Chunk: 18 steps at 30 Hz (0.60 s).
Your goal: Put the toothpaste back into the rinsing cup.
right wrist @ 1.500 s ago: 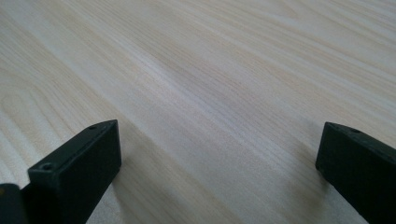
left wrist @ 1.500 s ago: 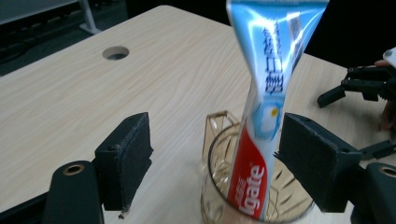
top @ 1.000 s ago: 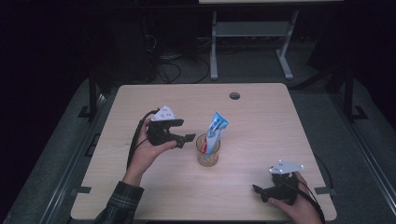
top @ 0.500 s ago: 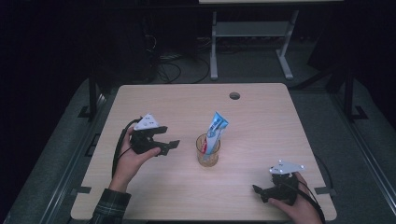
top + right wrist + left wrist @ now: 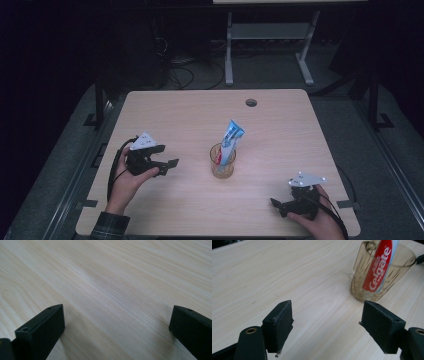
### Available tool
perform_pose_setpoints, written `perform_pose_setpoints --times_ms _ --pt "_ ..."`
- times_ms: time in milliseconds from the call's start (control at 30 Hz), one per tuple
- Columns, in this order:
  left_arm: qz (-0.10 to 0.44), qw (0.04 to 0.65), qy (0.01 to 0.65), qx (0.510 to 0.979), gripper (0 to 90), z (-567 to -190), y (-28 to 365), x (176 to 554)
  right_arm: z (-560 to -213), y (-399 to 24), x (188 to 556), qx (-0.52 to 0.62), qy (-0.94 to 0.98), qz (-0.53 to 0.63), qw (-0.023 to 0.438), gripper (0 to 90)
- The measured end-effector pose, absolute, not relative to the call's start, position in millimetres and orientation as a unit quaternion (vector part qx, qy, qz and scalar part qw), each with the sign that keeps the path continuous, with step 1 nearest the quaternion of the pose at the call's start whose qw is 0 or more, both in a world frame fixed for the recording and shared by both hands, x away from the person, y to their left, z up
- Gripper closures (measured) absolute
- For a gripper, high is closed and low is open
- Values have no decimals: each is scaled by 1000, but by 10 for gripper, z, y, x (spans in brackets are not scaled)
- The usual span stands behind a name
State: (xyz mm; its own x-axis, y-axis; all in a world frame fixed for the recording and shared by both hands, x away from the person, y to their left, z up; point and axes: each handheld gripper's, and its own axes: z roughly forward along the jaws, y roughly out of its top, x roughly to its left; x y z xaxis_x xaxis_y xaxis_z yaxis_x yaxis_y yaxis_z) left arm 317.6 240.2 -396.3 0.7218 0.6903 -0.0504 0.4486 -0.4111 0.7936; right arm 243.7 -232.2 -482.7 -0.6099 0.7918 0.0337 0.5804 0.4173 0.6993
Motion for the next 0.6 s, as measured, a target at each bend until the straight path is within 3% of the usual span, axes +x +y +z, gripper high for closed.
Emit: perform_pose_setpoints --times_ms 600 --pt "133 380 394 826 224 -4374 2726 2946 -4826 -2322 2437 415 828 346 153 0"
